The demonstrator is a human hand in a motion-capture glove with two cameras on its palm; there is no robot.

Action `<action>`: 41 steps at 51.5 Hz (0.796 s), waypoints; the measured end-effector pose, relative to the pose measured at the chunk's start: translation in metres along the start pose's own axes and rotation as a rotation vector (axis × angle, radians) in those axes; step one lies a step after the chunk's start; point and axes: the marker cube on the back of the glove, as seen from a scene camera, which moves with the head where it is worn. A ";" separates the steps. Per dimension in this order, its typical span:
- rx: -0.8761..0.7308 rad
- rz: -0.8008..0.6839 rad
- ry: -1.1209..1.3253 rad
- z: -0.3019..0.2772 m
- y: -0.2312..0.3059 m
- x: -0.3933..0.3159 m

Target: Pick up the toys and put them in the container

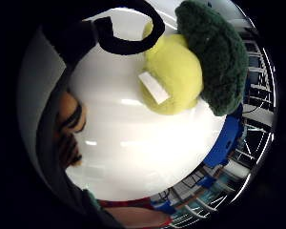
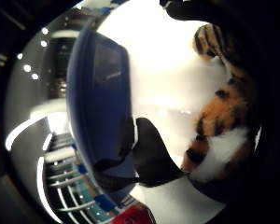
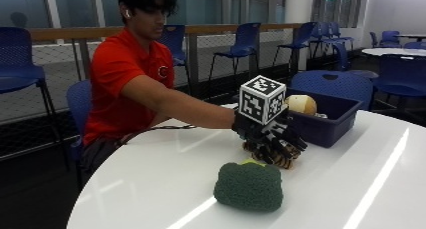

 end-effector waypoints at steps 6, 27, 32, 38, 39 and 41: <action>-0.023 0.029 -0.012 0.009 0.004 -0.003; -0.091 0.088 0.209 0.021 0.018 -0.022; -0.062 0.120 0.212 0.021 0.016 -0.022; -0.009 0.132 0.209 0.021 0.014 -0.019; 0.007 0.130 0.212 0.021 0.014 -0.019; 0.044 0.123 0.213 0.020 0.013 -0.020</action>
